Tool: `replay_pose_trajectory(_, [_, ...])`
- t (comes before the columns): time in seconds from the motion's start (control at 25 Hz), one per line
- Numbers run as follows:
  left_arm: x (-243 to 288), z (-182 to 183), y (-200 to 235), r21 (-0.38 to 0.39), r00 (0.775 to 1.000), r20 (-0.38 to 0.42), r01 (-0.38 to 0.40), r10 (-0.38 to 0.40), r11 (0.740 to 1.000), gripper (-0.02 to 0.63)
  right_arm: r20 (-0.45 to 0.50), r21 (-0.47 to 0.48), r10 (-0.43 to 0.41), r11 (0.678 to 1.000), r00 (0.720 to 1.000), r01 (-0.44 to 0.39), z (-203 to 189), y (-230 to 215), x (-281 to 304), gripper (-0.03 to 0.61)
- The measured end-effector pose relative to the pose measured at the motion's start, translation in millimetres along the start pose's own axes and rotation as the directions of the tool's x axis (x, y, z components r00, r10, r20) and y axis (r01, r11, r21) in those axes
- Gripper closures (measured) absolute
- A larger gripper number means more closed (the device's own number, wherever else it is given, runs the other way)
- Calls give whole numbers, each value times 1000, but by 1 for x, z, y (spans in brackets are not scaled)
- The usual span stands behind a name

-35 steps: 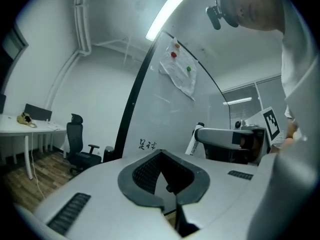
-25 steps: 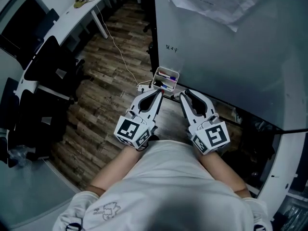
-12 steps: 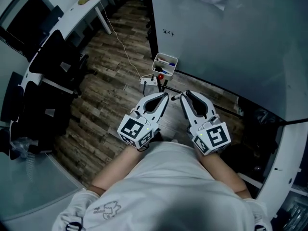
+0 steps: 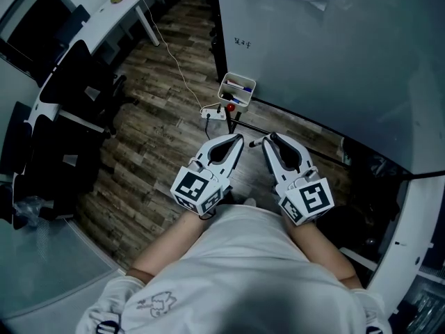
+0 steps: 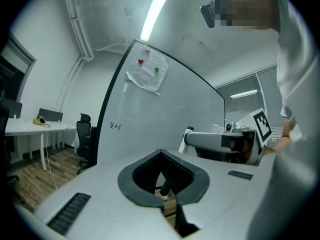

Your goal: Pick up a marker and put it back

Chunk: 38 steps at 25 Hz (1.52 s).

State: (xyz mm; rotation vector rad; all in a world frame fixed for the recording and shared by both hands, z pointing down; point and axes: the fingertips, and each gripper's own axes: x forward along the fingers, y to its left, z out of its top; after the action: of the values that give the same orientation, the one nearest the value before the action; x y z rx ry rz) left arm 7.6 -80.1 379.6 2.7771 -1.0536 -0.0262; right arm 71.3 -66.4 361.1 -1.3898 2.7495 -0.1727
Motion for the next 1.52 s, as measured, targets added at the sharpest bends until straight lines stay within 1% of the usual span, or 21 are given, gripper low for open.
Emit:
replay_pose_trajectory(0.28, [11,-1,21,-23,1000,-11,-1,1,1000,609,1,4,0,1000,1000,0,1,-15,22,503])
replay_pose_trajectory(0.48, [18,-2,49,-31,999,-36,-11,10,999,609,1,34,-18,999,1000,18,-2,-31,49,503])
replay_pose_trajectory(0.84, [34,1,104,-34,997,-72,4,-7,999,609,-18,83,-50,995,999,51,-14,-53,114,503])
replay_pose_trajectory(1.0, [37,-1,134,-52,996,-89,-4,-1,999,609,-48,99,-63,993,997,67,-23,-63,141,503])
replay_pose_trajectory(1.2, [41,-15,165,-92,993,-121,5,-16,996,609,-94,118,-102,987,990,113,-41,-79,167,503])
replay_pose_trajectory(1.52, [51,-36,195,-150,984,-165,38,-62,988,609,-167,87,-151,982,974,167,-65,-93,193,502])
